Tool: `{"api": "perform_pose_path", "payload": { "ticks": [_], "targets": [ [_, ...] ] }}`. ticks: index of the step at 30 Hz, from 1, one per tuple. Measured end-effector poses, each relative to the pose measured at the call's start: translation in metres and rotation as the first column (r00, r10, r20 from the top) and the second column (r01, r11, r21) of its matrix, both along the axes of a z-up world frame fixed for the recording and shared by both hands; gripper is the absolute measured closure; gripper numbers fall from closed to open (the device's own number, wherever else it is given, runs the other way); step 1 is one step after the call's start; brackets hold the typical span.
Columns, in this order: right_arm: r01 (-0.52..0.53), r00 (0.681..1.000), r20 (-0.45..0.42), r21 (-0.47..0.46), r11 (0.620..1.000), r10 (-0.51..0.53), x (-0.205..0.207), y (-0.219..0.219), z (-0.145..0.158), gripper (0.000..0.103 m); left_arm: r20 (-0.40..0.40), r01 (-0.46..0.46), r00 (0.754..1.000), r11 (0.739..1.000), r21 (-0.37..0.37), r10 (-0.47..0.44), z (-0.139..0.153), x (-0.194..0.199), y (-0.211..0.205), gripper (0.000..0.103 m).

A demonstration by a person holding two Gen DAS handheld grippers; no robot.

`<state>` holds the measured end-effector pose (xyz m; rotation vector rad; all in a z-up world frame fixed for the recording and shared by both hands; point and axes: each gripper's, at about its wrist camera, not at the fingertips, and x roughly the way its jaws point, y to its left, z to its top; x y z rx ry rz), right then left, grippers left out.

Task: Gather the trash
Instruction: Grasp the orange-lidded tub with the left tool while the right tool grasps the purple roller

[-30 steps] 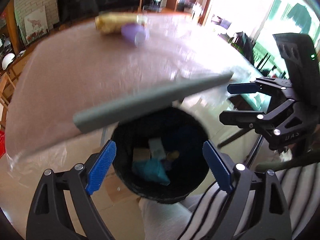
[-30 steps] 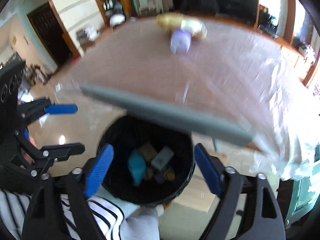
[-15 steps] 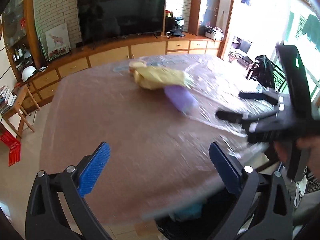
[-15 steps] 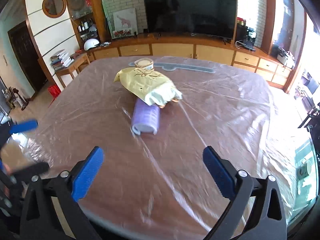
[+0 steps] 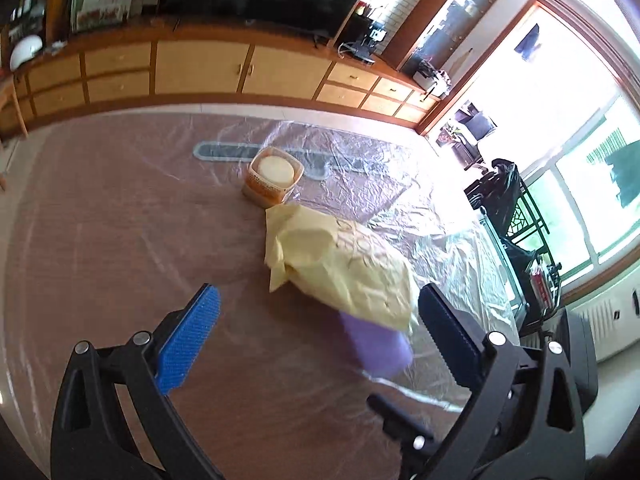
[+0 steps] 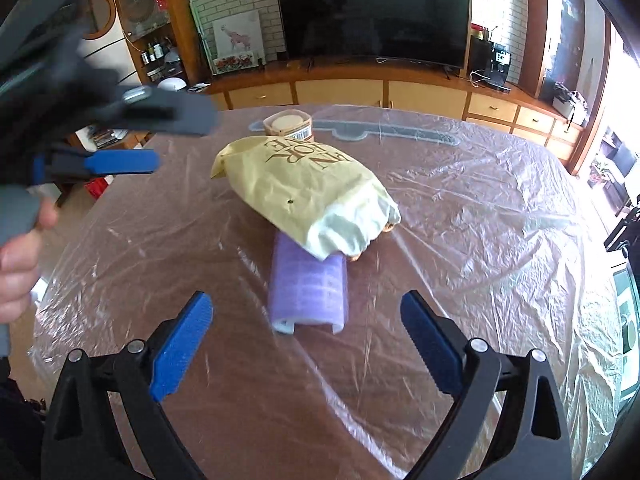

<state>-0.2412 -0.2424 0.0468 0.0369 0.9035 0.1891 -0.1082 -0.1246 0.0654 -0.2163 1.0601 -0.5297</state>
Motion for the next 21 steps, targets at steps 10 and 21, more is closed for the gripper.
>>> {"api": "perform_pose_path", "payload": {
  "ticks": [10,21],
  "targets": [
    [0.006,1.0,0.006,-0.033,0.999,-0.005,0.015,0.003,-0.005,0.01,0.046,-0.063,0.997,0.996,0.067,0.06,0.005,0.058,-0.004,0.003],
    [0.026,0.996,-0.082,0.013,1.0,-0.025,0.039,0.003,-0.024,0.053,0.066,0.116,0.987,0.927,0.356,-0.149,-0.04,0.094,-0.054,0.044]
  ]
}}
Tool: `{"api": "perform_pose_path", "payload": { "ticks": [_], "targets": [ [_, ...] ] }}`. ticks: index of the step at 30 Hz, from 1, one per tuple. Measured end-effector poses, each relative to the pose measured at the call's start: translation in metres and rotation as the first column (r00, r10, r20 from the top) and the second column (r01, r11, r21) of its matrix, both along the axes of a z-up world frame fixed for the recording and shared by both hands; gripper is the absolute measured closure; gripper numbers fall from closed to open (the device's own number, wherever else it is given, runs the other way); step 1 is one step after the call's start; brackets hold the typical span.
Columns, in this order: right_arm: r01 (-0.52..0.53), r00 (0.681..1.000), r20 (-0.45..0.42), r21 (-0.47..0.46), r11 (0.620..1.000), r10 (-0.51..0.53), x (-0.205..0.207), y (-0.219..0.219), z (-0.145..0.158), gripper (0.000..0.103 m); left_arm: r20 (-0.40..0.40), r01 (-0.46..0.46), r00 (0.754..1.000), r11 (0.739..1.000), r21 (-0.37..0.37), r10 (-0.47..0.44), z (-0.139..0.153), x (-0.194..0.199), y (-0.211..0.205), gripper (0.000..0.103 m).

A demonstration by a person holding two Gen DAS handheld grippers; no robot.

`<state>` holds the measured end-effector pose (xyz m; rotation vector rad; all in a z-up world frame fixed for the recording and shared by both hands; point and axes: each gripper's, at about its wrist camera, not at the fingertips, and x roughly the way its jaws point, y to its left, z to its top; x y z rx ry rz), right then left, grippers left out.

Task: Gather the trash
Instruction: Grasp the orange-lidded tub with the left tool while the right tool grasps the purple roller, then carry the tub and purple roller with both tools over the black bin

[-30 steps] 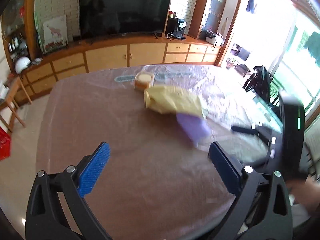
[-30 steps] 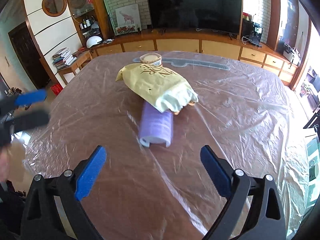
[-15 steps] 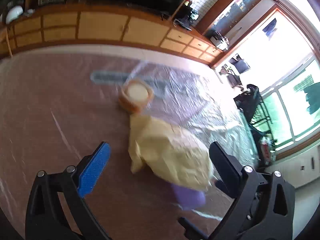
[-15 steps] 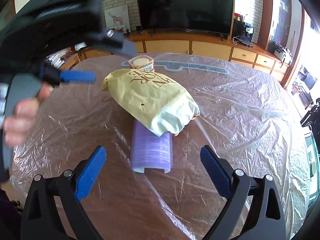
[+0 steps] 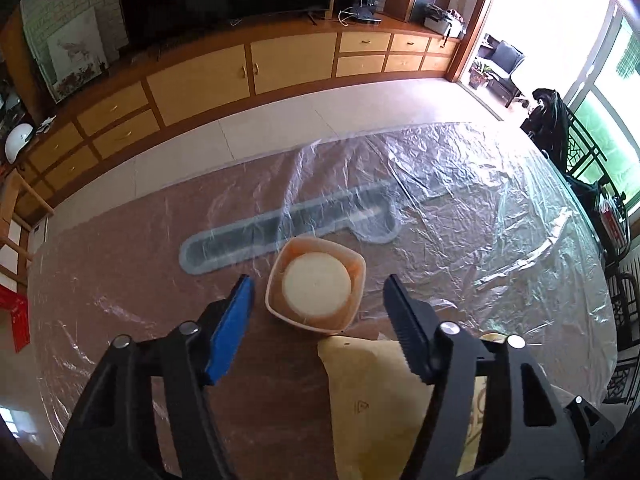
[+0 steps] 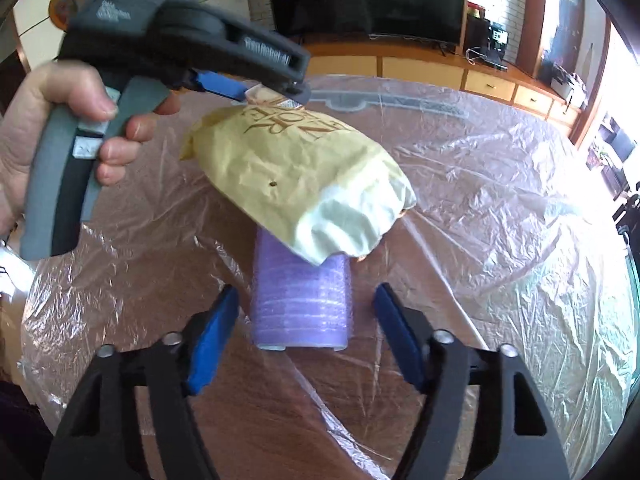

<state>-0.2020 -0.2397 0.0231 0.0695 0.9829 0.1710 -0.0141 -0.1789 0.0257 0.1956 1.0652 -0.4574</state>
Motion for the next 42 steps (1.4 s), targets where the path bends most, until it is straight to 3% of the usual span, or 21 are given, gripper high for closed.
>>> {"api": "perform_pose_path", "payload": {
  "ticks": [1,2,9,17,24,31,42],
  "targets": [
    [-0.004,1.0,-0.007,0.009,1.0,0.004,0.001,0.0,0.0,0.059,0.001,0.004,1.0,1.0,0.011,-0.004,0.0,0.001,-0.001,0.053],
    [-0.002,1.0,-0.015,0.014,1.0,0.002,0.002,-0.002,0.001,0.059,0.007,0.006,1.0,1.0,0.019,-0.006,0.0,0.003,-0.001,0.054],
    [0.005,0.997,-0.079,0.172,0.985,0.009,-0.007,-0.029,0.014,0.06,0.037,0.005,0.999,1.0,-0.02,-0.004,0.012,0.003,0.01,0.054],
    [-0.011,0.998,-0.053,0.226,0.974,0.024,-0.03,-0.046,0.036,0.06,0.099,-0.028,0.994,0.996,-0.085,0.036,0.037,-0.02,0.036,0.054],
    [-0.003,1.0,-0.009,0.277,0.961,0.006,-0.042,-0.059,0.054,0.059,0.13,-0.035,0.99,0.99,-0.136,0.052,0.055,-0.064,0.047,0.054],
    [-0.002,1.0,0.004,0.261,0.965,0.001,-0.045,-0.065,0.059,0.059,0.136,-0.039,0.989,0.987,-0.159,0.061,0.059,-0.11,0.055,0.054],
    [-0.086,0.996,0.056,0.27,0.959,0.073,-0.073,-0.073,0.071,0.059,0.166,-0.038,0.984,0.986,-0.16,0.065,0.067,-0.198,0.061,0.054]
  ]
}}
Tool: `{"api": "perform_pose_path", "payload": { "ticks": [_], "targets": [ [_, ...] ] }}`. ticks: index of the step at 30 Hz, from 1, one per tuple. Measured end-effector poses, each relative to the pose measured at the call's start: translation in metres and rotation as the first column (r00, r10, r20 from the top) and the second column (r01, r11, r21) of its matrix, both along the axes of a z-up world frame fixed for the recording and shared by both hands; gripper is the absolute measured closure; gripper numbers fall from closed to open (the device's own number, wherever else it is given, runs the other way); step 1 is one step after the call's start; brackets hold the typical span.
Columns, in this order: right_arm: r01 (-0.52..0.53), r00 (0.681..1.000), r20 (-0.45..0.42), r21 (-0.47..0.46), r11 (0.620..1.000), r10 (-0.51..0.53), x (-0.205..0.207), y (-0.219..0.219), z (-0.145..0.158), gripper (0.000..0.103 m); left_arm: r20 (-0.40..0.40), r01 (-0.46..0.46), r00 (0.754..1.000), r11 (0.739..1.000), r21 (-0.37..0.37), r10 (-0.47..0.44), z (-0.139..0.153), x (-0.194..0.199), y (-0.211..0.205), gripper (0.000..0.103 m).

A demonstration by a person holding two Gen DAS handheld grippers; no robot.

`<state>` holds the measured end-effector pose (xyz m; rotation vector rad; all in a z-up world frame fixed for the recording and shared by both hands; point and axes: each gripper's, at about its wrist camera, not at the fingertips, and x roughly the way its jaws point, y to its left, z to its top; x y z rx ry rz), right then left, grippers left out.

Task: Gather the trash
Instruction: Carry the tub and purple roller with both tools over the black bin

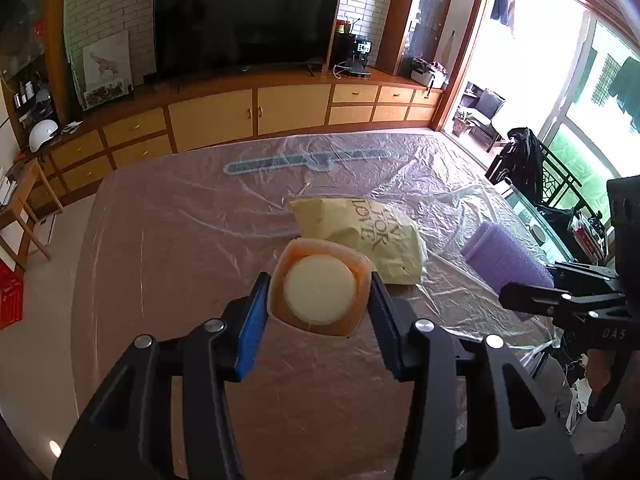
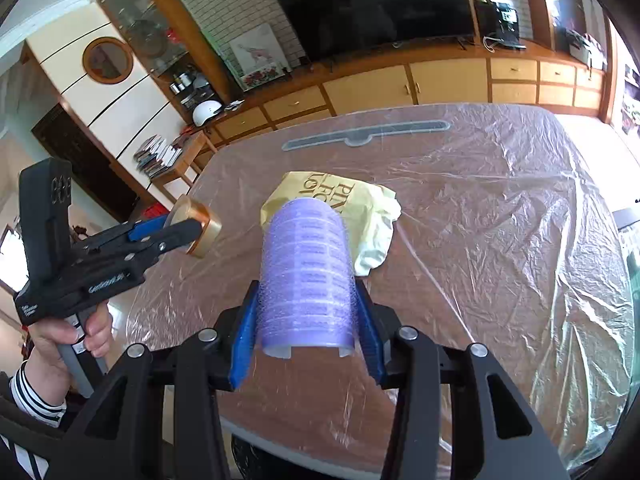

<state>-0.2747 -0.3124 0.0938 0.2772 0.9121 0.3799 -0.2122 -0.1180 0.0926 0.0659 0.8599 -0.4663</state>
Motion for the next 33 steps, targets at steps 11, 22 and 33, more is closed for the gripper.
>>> {"api": "perform_pose_path", "payload": {
  "ticks": [11,22,33],
  "targets": [
    [-0.125,0.992,0.036,0.021,0.992,0.124,-0.046,0.003,0.013,0.059,0.012,0.035,0.999,0.999,-0.012,-0.035,0.004,-0.069,0.005,0.054],
    [-0.249,0.968,-0.014,0.031,0.968,0.249,-0.097,0.002,0.001,0.059,-0.015,0.152,0.988,0.988,-0.008,-0.152,-0.004,-0.136,-0.001,0.054],
    [-0.35,0.933,-0.114,-0.074,0.934,0.341,-0.142,0.008,-0.034,0.059,-0.118,0.292,0.952,0.954,0.07,-0.282,-0.039,-0.175,-0.023,0.054]
  ]
}}
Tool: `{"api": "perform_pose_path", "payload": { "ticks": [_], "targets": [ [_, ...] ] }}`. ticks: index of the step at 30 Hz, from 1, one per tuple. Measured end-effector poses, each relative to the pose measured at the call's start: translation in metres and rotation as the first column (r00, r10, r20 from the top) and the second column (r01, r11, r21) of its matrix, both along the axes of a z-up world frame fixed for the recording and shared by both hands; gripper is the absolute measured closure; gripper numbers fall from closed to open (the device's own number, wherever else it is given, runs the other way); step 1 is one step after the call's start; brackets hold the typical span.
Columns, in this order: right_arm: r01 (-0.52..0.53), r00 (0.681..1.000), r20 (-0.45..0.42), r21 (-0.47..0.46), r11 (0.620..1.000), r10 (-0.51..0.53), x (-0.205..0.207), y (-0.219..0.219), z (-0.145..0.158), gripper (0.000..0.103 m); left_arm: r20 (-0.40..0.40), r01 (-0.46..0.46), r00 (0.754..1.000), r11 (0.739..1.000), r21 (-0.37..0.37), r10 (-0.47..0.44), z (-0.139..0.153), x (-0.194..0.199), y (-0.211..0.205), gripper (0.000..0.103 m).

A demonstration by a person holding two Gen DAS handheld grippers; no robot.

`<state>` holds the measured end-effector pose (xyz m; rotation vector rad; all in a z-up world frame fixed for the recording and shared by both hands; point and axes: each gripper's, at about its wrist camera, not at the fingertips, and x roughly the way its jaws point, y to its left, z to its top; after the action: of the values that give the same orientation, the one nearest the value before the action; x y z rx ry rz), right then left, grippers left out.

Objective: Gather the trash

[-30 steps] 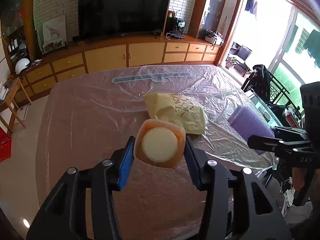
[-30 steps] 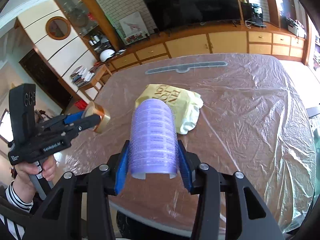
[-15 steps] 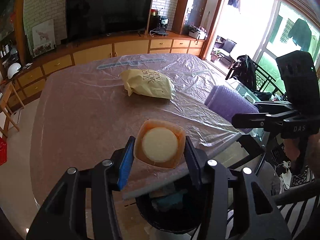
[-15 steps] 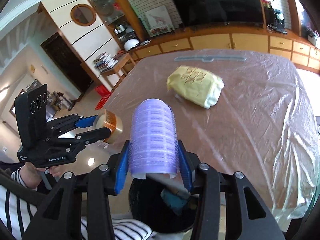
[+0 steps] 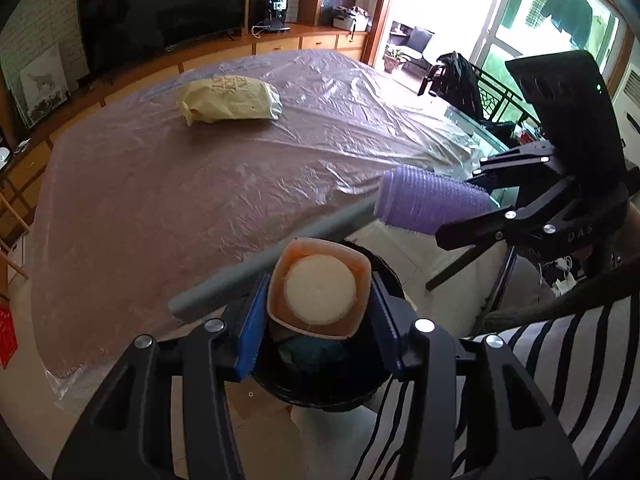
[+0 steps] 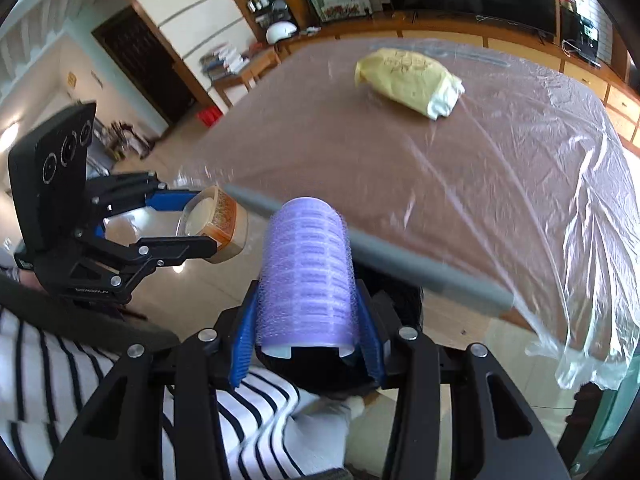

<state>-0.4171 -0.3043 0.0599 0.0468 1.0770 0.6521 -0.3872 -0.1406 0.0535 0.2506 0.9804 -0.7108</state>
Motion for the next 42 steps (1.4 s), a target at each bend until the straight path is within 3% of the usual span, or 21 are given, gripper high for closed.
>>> {"api": "perform_pose_path", "payload": {
  "ticks": [14,23,32,33,34,35,36,42],
  "targets": [
    [-0.039,0.995,-0.097,-0.142,0.989,0.025,-0.009,0.023,-0.076,0.059,-0.074,0.035,0.997,0.984,0.174,-0.023,-0.083,-0.011,-0.023,0.054],
    [0.001,0.995,-0.1,-0.229,0.974,-0.024,0.006,0.036,-0.112,0.059,-0.077,0.005,0.997,0.977,0.215,0.011,-0.107,0.0,-0.024,0.054],
    [0.047,0.988,-0.134,-0.211,0.976,-0.076,0.009,0.034,-0.132,0.058,-0.1,-0.005,0.995,0.979,0.203,0.026,-0.119,0.007,-0.024,0.053],
    [0.049,0.987,-0.137,-0.205,0.977,-0.079,0.009,0.033,-0.132,0.057,-0.127,0.003,0.992,0.985,0.174,0.019,-0.12,0.009,-0.025,0.046],
    [0.052,0.987,-0.141,-0.2,0.978,-0.082,0.01,0.031,-0.131,0.044,-0.134,-0.002,0.991,0.986,0.165,0.025,-0.119,0.01,-0.024,0.029],
    [0.061,0.986,-0.139,-0.195,0.979,-0.089,0.012,0.029,-0.13,0.033,-0.128,-0.012,0.991,0.987,0.16,0.032,-0.118,0.01,-0.022,0.022],
    [0.073,0.987,-0.131,-0.181,0.981,-0.097,0.011,0.027,-0.125,0.03,-0.117,-0.019,0.992,0.988,0.155,0.037,-0.115,0.01,-0.021,0.017],
    [0.083,0.986,-0.126,-0.184,0.979,-0.107,0.009,0.016,-0.112,0.024,-0.116,-0.028,0.992,0.988,0.154,0.046,-0.104,0.014,-0.014,0.017]
  ]
}}
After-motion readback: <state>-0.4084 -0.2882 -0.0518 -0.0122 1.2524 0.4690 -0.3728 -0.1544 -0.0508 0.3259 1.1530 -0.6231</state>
